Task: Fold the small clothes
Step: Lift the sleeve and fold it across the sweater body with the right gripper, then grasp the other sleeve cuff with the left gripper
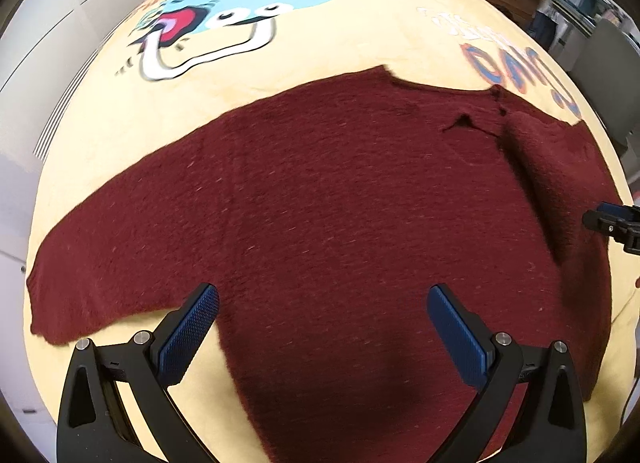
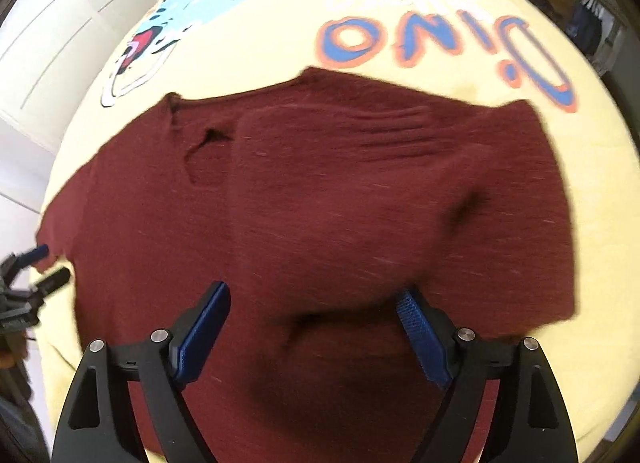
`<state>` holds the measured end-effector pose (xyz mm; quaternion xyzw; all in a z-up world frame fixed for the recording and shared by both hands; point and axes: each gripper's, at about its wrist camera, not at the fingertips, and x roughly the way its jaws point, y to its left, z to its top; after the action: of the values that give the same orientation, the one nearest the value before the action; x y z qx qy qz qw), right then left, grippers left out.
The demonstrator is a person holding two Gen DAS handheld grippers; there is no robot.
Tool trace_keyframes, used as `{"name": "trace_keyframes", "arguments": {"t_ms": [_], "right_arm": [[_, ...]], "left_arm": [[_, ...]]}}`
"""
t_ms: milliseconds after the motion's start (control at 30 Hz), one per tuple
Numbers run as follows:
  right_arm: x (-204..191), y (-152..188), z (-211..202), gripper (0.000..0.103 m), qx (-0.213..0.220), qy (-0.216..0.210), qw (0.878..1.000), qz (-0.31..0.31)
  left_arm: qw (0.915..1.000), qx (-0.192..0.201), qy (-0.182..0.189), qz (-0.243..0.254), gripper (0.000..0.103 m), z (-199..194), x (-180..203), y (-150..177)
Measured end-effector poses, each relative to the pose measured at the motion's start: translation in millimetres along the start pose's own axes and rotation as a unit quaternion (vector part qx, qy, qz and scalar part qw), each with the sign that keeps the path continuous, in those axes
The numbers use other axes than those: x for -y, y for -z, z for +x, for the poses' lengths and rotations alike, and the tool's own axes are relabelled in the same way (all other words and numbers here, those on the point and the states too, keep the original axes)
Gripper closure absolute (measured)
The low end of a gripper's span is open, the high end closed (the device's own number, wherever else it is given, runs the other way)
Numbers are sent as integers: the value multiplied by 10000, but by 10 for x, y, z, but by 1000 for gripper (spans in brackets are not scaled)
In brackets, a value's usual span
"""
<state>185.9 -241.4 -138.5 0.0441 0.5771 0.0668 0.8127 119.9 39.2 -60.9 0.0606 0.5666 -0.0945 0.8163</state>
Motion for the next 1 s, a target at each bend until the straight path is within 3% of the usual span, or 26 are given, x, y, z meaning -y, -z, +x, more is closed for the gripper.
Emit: {"name": "trace_keyframes", "arguments": {"t_ms": [167, 467, 833, 1000], "right_arm": [[377, 240, -70, 17, 46, 49, 9994, 332], [755, 462, -198, 17, 88, 570, 9954, 771], [1069, 638, -237, 17, -1, 700, 9925, 1002], [1205, 733, -210, 17, -48, 671, 9911, 1147]], "left_arm": [[9963, 40, 639, 569, 1, -32, 469, -166], [9800, 252, 928, 1743, 1, -17, 1577, -589], [9557, -108, 802, 2832, 1, 443, 2498, -725], [9493, -586, 611, 3029, 3, 820, 2727, -766]]}}
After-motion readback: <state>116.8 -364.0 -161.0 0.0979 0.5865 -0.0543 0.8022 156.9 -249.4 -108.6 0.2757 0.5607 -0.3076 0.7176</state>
